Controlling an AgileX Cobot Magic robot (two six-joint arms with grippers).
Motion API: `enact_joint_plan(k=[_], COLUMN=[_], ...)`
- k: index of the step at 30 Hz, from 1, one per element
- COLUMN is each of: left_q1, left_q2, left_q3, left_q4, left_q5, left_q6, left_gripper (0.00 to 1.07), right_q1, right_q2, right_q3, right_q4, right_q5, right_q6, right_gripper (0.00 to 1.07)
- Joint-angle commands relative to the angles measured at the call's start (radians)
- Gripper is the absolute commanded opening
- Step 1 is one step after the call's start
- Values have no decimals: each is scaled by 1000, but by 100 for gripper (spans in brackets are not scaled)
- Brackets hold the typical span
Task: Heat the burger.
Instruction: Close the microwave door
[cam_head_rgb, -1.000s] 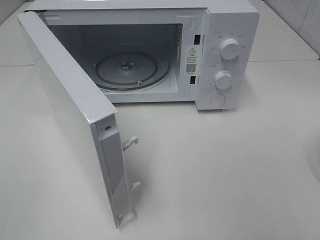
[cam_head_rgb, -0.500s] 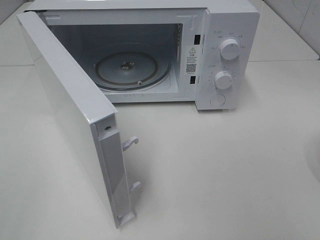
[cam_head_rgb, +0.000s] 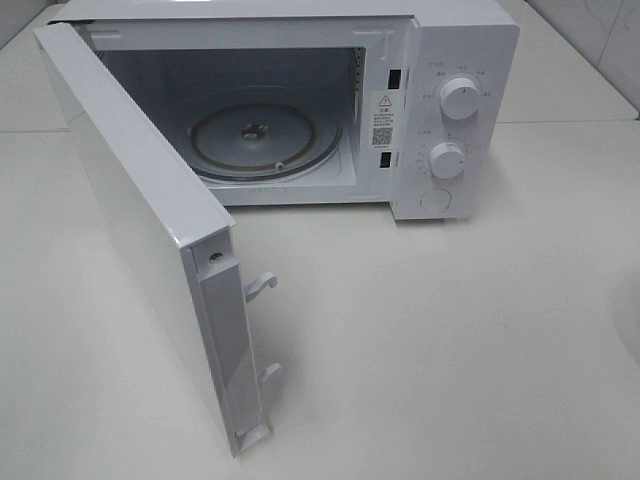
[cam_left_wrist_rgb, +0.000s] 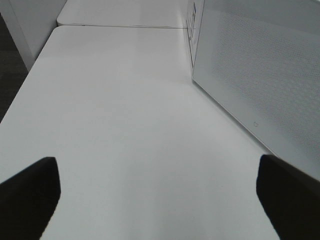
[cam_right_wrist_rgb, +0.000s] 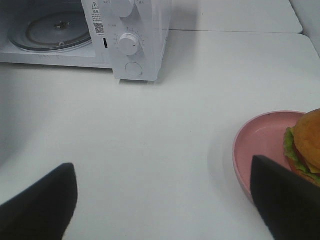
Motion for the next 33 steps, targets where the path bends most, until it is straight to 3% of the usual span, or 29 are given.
enact_joint_plan(k=[1,10,20,33], left_q1=[2,2,2,2], left_q2=[-5,-5,-5,-5], left_q3=[3,3,3,3], left_q4=[-4,-4,-4,-4], left_q5=[3,3,3,3], left_q6=[0,0,0,0], left_gripper=[101,101,101,101], right_q1=[-3,-13,-163,-168], right_q2=[-30,-30,-30,-30], right_q3=[0,0,0,0], right_q4=[-17,-32,-19,-15], right_q5=[-6,-6,-7,-7], right_q6=[12,29,10,0], right_gripper=[101,101,101,98])
